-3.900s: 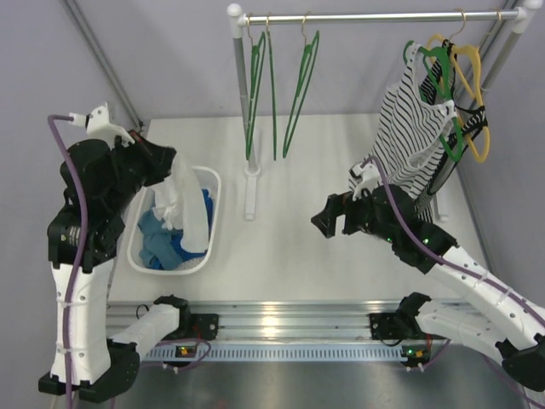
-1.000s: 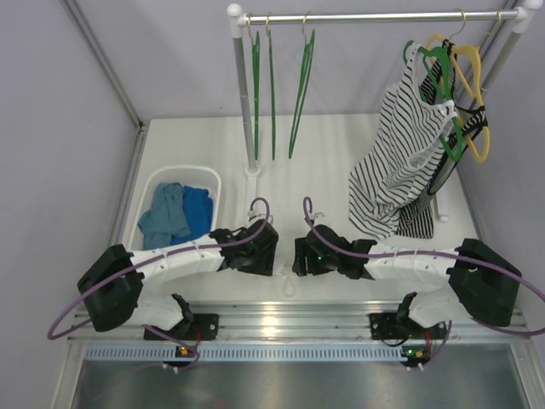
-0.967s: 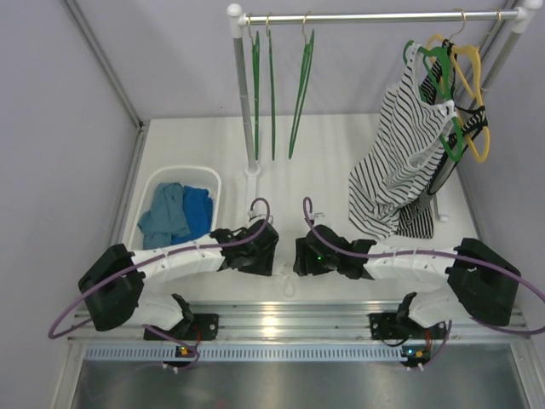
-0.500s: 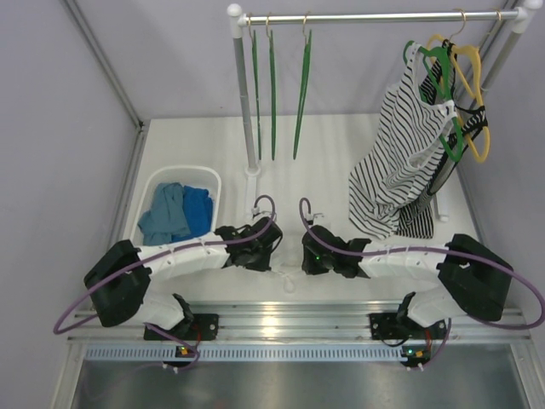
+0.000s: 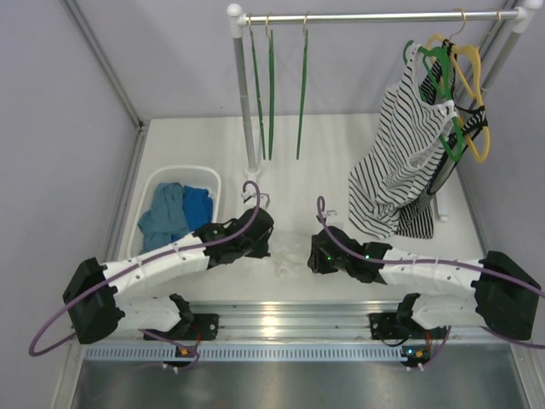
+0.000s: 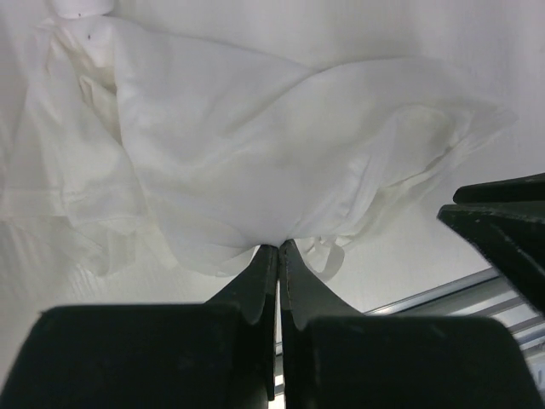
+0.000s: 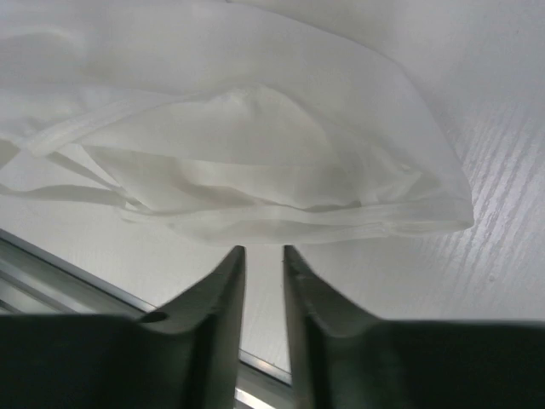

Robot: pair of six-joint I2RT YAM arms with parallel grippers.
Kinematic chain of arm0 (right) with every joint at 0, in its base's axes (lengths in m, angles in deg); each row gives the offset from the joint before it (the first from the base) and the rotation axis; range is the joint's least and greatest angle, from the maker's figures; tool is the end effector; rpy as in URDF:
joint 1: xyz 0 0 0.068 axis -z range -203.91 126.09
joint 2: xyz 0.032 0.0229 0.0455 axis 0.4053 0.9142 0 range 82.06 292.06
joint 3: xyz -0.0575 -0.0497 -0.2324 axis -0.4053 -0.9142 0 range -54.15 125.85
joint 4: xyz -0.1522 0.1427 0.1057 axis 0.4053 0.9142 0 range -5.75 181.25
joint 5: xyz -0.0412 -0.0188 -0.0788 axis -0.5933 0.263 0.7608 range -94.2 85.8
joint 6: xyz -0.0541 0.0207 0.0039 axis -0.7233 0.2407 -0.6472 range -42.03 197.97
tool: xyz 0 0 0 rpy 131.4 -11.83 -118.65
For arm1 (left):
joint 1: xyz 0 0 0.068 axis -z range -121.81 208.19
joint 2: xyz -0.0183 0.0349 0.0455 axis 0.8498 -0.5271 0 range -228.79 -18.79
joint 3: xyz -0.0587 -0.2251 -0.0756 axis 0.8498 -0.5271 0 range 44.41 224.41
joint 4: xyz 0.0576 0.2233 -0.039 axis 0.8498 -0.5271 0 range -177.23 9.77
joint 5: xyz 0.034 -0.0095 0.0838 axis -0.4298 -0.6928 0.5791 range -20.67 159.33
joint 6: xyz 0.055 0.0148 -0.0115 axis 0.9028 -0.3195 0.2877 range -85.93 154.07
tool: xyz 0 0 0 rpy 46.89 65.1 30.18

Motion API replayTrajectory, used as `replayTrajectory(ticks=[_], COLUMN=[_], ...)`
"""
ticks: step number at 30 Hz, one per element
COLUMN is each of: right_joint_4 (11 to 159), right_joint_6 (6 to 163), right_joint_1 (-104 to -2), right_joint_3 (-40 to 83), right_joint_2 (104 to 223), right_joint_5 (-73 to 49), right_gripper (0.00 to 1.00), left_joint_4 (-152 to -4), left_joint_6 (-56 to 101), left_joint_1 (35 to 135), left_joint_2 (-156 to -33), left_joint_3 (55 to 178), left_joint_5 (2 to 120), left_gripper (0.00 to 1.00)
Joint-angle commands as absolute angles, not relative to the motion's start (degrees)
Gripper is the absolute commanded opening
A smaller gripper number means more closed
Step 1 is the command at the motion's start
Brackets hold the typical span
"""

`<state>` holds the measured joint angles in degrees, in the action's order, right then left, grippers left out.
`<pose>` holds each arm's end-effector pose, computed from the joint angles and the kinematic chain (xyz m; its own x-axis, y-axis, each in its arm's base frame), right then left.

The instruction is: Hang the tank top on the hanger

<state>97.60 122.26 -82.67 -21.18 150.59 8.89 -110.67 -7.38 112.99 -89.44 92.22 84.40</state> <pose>0.1218 0.1828 0.1691 -0.8075 -0.0196 -0.5896 -0.2679 0.9026 0.3368 0.1427 -0.1835 0.2151 -0.8094 0.0383 -0.5860 0.2183 0.9460 -0.2397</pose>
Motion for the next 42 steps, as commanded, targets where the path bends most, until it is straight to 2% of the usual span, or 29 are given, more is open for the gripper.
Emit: replayTrajectory(ticks=[1, 10, 15, 17, 18, 19, 21, 22, 26, 36, 39, 40, 42], right_joint_4=[96.6, 91.8, 90.5, 90.5, 90.6, 90.8, 90.9, 90.9, 92.4, 100.0, 99.8, 99.3, 99.1], right_joint_6=[123.1, 123.9, 124.3, 124.1, 123.8, 123.7, 123.1, 122.9, 121.9, 117.3, 116.3, 116.3, 117.2], right_joint_1=[-83.1, -81.7, -79.7, -78.6, -78.2, -77.5, -76.8, -76.2, -74.9, -69.1, -69.7, -71.5, -74.3], right_joint_3=[-21.5, -20.5, -21.4, -21.6, -21.9, -22.0, -22.3, -22.4, -22.6, -20.8, -19.7, -19.6, -19.4], right_joint_2=[149.9, 156.5, 157.4, 156.9, 156.8, 156.6, 156.5, 156.5, 155.5, 144.7, 144.0, 144.0, 144.5], right_joint_5=[9.8, 8.0, 8.3, 8.5, 8.7, 8.9, 8.8, 8.8, 8.9, 9.5, 5.4, 4.8, 5.5], right_gripper=[0.31, 0.61, 0.63, 0.58, 0.50, 0.37, 0.26, 0.17, 0.01, 0.00, 0.08, 0.18, 0.28], left_joint_4=[-110.6, -111.9, -112.9, -113.7, -113.9, -114.2, -114.9, -115.3, -116.6, -120.5, -119.4, -118.7, -117.9], left_joint_6=[-7.4, -7.1, -7.1, -7.3, -7.4, -7.5, -7.7, -7.8, -7.9, -8.5, -8.1, -8.0, -7.9], left_joint_1=[112.8, 112.8, 112.8, 112.9, 112.8, 112.8, 112.8, 112.8, 112.8, 112.9, 112.9, 112.9, 112.9], left_joint_2=[-87.8, -84.7, -82.8, -81.6, -81.3, -80.9, -79.8, -79.4, -77.2, -73.4, -73.9, -74.4, -75.4], left_joint_3=[95.6, 97.9, 98.2, 98.4, 98.5, 98.5, 98.8, 98.8, 99.0, 98.9, 99.3, 99.6, 100.0], left_joint_5=[86.6, 85.2, 85.1, 85.2, 85.3, 85.4, 85.5, 85.7, 86.6, 89.8, 88.2, 88.1, 87.4], left_gripper=[0.00, 0.00, 0.00, 0.00, 0.00, 0.00, 0.00, 0.00, 0.00, 0.00, 0.00, 0.00, 0.00])
